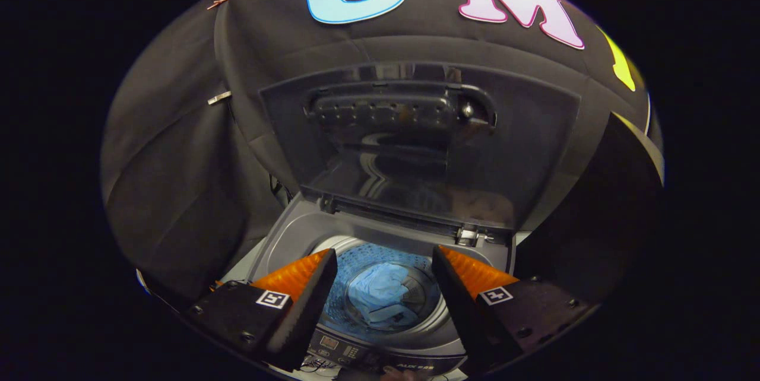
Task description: Put the clothes into the washing machine and then close the washing machine lid.
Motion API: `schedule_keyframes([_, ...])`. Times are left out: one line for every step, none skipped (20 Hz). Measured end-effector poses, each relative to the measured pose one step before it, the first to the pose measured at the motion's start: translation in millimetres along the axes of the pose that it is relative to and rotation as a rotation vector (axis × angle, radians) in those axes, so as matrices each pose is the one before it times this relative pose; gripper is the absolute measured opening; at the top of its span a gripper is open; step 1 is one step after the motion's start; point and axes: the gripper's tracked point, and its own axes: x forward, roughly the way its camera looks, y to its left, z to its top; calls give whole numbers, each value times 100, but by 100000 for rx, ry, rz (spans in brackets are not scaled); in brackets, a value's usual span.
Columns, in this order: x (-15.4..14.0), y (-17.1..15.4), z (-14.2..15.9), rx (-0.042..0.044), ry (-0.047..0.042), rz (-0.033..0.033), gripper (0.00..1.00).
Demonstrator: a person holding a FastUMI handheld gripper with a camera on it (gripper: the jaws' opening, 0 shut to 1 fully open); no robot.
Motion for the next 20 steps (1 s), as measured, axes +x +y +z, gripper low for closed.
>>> schedule_keyframes([-560,254,846,389,-2689,439,100])
schedule_keyframes([-608,112,941,16,-3147,-181,100])
schedule_keyframes([-623,3,973,-319,-3150,-702,100])
schedule_keyframes([-558,178,1003,-581,-2904,75,100])
schedule_keyframes([-581,320,1093,-494,-2557,466,100])
schedule_keyframes([-514,205,888,-361,-2173,165,100])
schedule_keyframes([-320,10,928,-211,-2086,-150,100])
schedule_keyframes([-486,62,1023,-230,-2179,-365,100])
schedule_keyframes([-421,-129,1250,276,-2680,-484,100])
schedule_keyframes([-242,-29,1068,643,-2927,-19,100])
schedule_keyframes([-194,-87,1161,837,-2951,-181,100])
schedule_keyframes([-167,-215,1226,823,-2868,-379,100])
schedule_keyframes([92,-324,1005,336,-2225,-632,100])
schedule_keyframes([373,-374,840,-89,-913,-589,99])
schedule_keyframes([480,-298,708,-265,-364,-184,99])
schedule_keyframes([561,-177,645,-218,-351,22,99])
schedule_keyframes([707,-248,713,-38,-179,-513,99])
schedule_keyframes([731,-317,399,51,464,-919,99])
schedule_keyframes([754,-301,348,-135,980,-776,99])
schedule_keyframes([747,-78,241,-244,1269,238,99])
